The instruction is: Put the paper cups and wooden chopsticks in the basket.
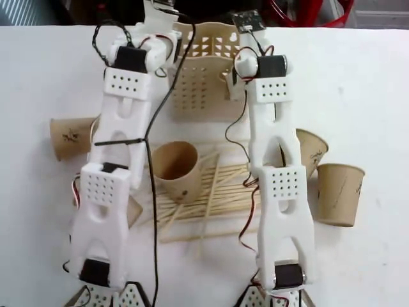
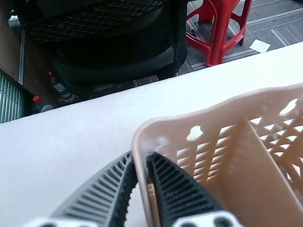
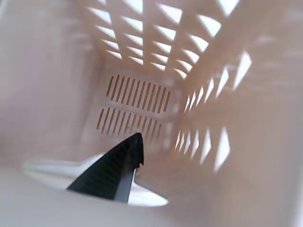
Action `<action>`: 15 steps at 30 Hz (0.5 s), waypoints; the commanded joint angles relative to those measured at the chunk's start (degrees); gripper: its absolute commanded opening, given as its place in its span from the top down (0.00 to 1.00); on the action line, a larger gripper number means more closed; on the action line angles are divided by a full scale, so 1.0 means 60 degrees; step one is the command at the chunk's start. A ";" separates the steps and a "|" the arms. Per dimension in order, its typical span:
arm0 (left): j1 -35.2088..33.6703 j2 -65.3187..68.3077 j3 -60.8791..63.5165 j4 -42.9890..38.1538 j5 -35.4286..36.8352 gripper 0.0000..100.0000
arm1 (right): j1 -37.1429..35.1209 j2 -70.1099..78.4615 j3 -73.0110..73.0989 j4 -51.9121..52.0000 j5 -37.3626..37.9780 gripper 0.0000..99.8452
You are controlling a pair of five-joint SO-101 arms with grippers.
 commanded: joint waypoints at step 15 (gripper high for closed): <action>-0.0549 -0.0125 0.0264 0.0234 -0.0220 0.98 | -0.0212 -0.1121 -0.1861 0.0242 -0.0264 0.68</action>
